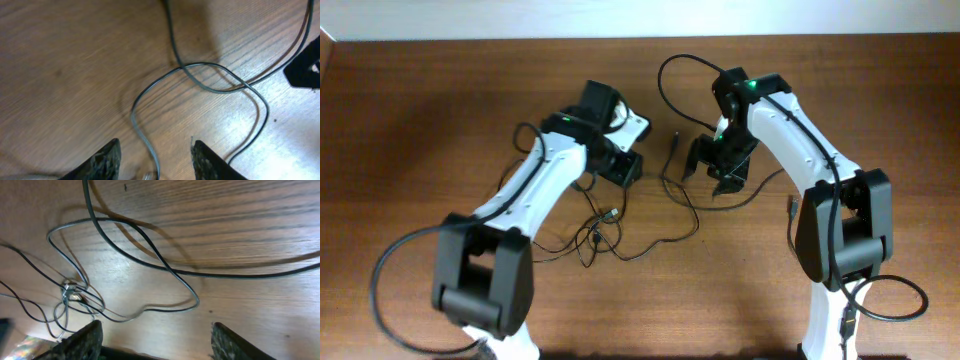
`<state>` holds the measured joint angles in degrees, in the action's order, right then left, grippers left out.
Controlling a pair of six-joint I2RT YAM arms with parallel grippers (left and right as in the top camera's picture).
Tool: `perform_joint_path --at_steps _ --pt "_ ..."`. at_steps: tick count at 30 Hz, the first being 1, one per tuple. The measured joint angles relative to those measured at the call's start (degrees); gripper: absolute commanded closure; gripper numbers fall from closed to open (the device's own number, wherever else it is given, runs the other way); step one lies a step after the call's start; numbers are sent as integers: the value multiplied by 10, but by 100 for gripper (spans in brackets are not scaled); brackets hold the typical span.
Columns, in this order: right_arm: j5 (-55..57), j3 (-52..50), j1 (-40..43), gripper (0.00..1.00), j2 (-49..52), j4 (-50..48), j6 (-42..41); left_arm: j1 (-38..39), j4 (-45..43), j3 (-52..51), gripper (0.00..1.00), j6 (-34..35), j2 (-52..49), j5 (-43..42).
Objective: Untangle cables
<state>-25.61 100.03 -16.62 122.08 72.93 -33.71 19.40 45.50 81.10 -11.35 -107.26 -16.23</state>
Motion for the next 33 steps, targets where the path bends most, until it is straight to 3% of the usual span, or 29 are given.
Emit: perform_joint_path --at_steps 7,13,17,18,19,20,21,22,27,30,31,33 --pt "16 -92 -4 46 0 -75 -182 24 -59 -3 61 -10 -96 21" --pt "76 -159 -3 47 0 -125 -319 24 -75 -4 62 -10 -104 22" --pt "62 -200 -3 61 -23 -179 -372 24 -75 -4 62 -11 -104 21" --pt "60 -212 -3 70 -30 -188 -382 24 -75 -4 62 -10 -104 22" --pt "59 -221 -3 79 -35 -195 -388 24 -75 -4 62 -11 -104 22" --pt "58 -223 -3 82 -37 -198 -388 24 -75 -4 62 -11 -104 22" --pt "51 -229 -3 93 -39 -201 -395 24 -75 -4 62 -10 -104 22" --pt "49 -230 -3 96 -39 -202 -396 24 -75 -4 63 -11 -104 22" --pt "38 -228 13 96 -37 -178 -348 24 -75 -4 63 -11 -104 23" --pt "59 -223 70 96 -33 -123 -275 24 -75 -4 53 3 -104 49" --pt "63 -219 88 96 -30 -114 -243 24 -75 -4 41 12 -104 65" --pt "74 -216 98 96 -29 -107 -209 24 -76 -4 38 18 -104 68"
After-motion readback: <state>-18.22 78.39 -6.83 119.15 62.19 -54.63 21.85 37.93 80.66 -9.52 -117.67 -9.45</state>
